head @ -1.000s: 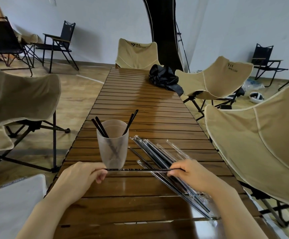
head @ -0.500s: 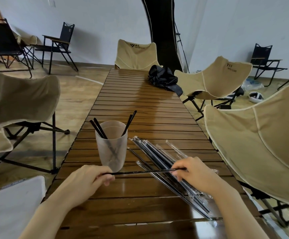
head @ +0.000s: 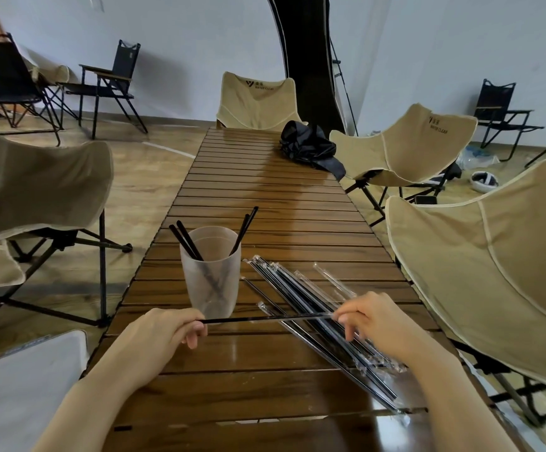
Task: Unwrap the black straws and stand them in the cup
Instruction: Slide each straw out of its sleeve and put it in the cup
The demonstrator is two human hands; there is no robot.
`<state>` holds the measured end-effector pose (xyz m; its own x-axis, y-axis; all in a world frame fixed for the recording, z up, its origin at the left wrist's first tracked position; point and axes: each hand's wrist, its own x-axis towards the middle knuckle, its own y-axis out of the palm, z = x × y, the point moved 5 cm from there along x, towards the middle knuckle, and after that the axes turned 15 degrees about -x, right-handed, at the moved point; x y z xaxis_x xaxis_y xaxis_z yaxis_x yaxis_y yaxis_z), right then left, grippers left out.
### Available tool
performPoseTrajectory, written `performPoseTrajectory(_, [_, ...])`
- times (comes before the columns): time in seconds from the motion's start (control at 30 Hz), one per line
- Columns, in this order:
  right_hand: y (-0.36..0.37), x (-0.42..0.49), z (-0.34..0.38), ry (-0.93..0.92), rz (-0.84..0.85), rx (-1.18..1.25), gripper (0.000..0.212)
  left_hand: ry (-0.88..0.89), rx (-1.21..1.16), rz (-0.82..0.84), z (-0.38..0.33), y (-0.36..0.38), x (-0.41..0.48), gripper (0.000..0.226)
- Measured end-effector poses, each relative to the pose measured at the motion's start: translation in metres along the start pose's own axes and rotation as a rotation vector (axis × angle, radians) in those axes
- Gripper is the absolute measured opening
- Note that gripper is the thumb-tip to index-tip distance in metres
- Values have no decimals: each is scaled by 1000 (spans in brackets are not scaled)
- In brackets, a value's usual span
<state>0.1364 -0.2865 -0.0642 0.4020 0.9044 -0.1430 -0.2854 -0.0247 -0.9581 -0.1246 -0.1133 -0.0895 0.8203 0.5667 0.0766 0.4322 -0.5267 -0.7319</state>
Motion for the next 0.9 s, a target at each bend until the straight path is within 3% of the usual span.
performPoseTrajectory(0.43, [-5, -14, -59, 463, -166, -151, 46, -111, -38, -20, 16, -4, -4, 33])
performPoseTrajectory(0.67, [1, -14, -63, 617, -165, -25, 47, -130, -62, -89, 19, -5, -3, 35])
performPoseTrajectory(0.77, [6, -10, -55, 603, -146, 14, 43, -129, -95, -64, 12, -1, -1, 35])
performPoseTrajectory(0.9, [8, -7, -39, 573, -100, -52, 16, -105, -109, -2, 2, 6, 1, 34])
